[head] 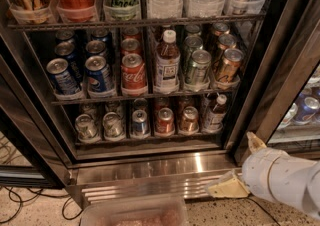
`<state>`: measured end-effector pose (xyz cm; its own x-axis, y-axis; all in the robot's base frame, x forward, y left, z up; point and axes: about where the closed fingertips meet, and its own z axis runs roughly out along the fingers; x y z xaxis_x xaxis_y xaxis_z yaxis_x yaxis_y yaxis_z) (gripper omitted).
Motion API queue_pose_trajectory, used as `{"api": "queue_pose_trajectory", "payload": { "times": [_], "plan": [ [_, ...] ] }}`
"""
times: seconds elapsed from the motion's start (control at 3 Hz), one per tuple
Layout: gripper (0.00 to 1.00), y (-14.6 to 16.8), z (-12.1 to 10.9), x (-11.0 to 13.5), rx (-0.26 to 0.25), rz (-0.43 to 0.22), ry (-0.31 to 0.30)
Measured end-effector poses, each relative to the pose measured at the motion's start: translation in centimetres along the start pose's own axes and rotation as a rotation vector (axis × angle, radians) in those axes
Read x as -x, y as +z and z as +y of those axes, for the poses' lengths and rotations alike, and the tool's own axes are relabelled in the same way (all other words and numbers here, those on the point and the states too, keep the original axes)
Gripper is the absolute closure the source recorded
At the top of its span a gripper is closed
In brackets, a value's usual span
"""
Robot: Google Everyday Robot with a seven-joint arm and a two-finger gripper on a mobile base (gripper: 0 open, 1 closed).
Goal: Pick blue plastic bottle from bottom shelf of fridge
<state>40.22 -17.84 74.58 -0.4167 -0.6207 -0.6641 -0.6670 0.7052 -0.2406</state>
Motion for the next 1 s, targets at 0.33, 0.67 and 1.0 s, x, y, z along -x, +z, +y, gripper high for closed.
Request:
{"api": "queue_pose_trajectory", "payload": {
  "times": [0.33, 0.67, 1.0],
  "plan": [
    [0.0, 2.1, 0.1, -0.1, -0.077, -0.072, 0.067],
    [0.0, 2.1, -0.8, 1.1, -0.143, -0.101, 0.069],
    [0.0, 2.1, -0.8, 1.1, -0.144, -0.101, 0.068]
  ]
}}
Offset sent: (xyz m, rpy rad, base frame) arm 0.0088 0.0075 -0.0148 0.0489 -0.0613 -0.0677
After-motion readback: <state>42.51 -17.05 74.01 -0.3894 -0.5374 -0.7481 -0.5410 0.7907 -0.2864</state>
